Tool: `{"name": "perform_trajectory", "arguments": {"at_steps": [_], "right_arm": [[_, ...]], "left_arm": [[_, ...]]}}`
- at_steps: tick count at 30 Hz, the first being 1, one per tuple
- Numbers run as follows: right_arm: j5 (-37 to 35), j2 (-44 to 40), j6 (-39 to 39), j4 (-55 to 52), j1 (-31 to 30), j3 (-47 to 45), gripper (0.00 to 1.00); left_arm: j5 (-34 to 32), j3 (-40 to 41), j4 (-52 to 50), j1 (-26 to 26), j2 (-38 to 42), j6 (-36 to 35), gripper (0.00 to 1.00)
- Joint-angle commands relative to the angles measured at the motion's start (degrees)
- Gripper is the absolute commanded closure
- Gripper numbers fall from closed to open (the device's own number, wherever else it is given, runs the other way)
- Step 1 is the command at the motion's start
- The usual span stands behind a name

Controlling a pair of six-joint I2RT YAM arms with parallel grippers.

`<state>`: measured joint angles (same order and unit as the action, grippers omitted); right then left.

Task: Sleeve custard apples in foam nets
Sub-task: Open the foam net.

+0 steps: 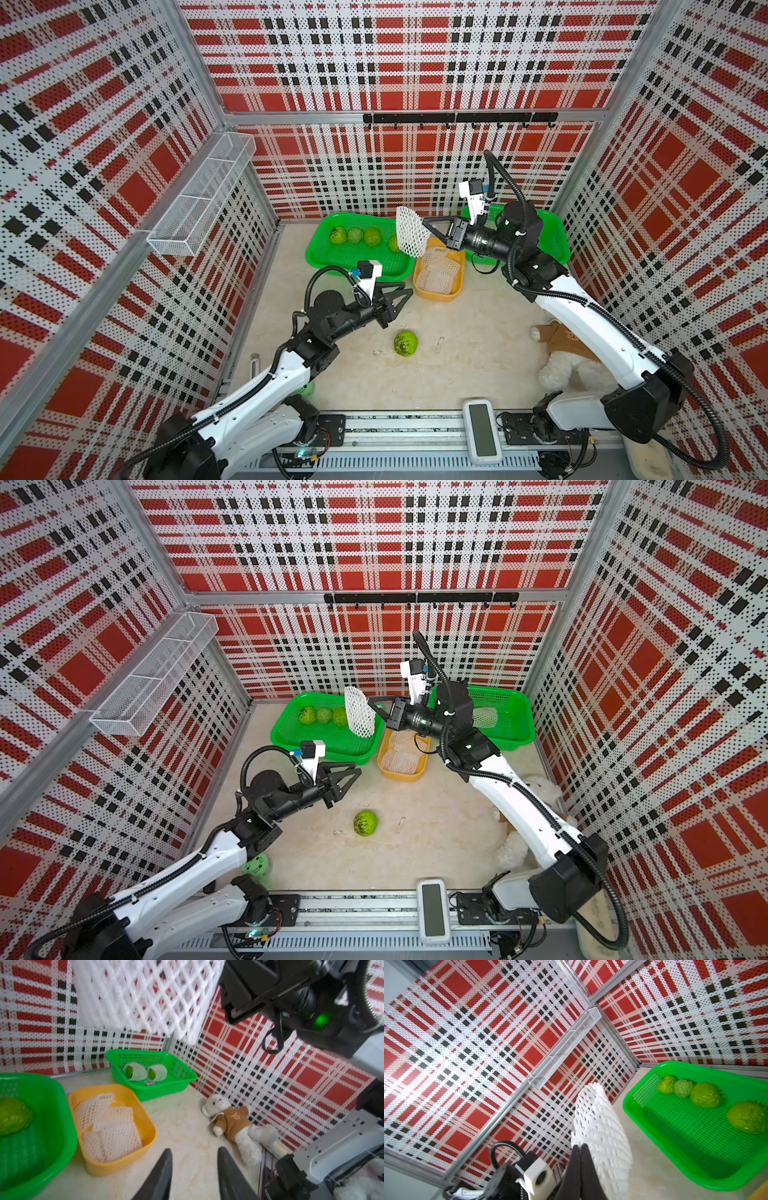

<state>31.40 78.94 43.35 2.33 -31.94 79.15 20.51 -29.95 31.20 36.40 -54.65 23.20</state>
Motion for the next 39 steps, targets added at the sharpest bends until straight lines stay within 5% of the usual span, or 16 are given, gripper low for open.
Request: {"name": "perform_trajectory", "arguments": {"at_steps": [1, 9, 21, 39], "right_arm": [[-0.8, -1.9, 5.2, 7.1, -0.5, -1.7, 1.00], [1.6, -2.2, 5.3, 9.3, -1.5, -2.5, 1.00], [5.0, -1.7, 5.4, 11.5, -2.7, -3.5, 1.00], [5.0, -0.9, 1.2, 11.7, -2.7, -0.7, 1.00]], "left_arm": [[-5.2, 1.7, 19.0, 0.8, -0.4, 1.4, 0.66], [-4.7, -1.1, 23.2, -1.4, -3.1, 0.8, 0.74], [1.1, -3.3, 34.5, -6.1, -9.4, 6.5, 0.70], [2.7, 2.7, 26.8, -3.5, -7.2, 3.1, 0.82]]}}
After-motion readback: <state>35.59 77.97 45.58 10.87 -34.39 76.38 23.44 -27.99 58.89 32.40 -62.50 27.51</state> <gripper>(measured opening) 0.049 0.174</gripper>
